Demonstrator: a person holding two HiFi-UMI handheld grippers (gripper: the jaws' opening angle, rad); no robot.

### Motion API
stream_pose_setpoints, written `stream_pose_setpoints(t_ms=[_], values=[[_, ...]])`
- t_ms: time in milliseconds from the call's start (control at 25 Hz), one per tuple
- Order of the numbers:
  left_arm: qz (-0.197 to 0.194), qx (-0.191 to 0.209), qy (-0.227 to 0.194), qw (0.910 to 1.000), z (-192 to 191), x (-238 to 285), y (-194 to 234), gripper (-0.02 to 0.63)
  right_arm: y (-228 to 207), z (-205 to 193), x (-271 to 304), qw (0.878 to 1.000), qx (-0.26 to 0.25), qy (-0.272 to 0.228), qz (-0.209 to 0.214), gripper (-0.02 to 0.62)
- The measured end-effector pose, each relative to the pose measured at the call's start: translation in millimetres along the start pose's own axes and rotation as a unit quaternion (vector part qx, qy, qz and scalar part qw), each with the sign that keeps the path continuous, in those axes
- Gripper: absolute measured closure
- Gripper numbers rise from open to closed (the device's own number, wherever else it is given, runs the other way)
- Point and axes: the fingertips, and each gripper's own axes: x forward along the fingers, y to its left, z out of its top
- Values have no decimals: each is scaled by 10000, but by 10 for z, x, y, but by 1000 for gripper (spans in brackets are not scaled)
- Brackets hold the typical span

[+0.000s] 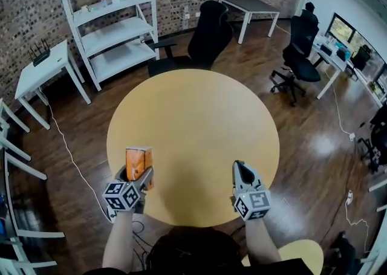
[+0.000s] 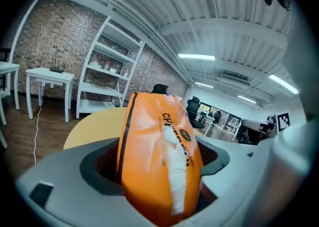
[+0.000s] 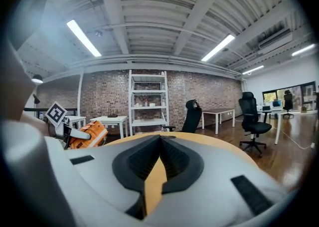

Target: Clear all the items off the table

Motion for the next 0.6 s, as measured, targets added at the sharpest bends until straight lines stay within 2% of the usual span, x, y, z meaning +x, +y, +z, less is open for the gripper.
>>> stream_pose_setpoints(t_ms=[200, 280, 400, 600], values=[[293, -181, 5, 9994, 40, -32, 140, 201, 89, 156, 315, 9993, -23, -36, 378, 591], [432, -399, 83, 9982, -39, -19, 205, 201, 66, 147, 363, 9991, -17, -27, 433, 592], [621, -639, 312, 9955, -227, 31, 251, 201, -51, 32, 392, 9990, 63, 99, 437, 591], [787, -534, 833, 9920, -549, 232, 265, 201, -224, -231, 427, 9982, 316, 385, 329, 592]])
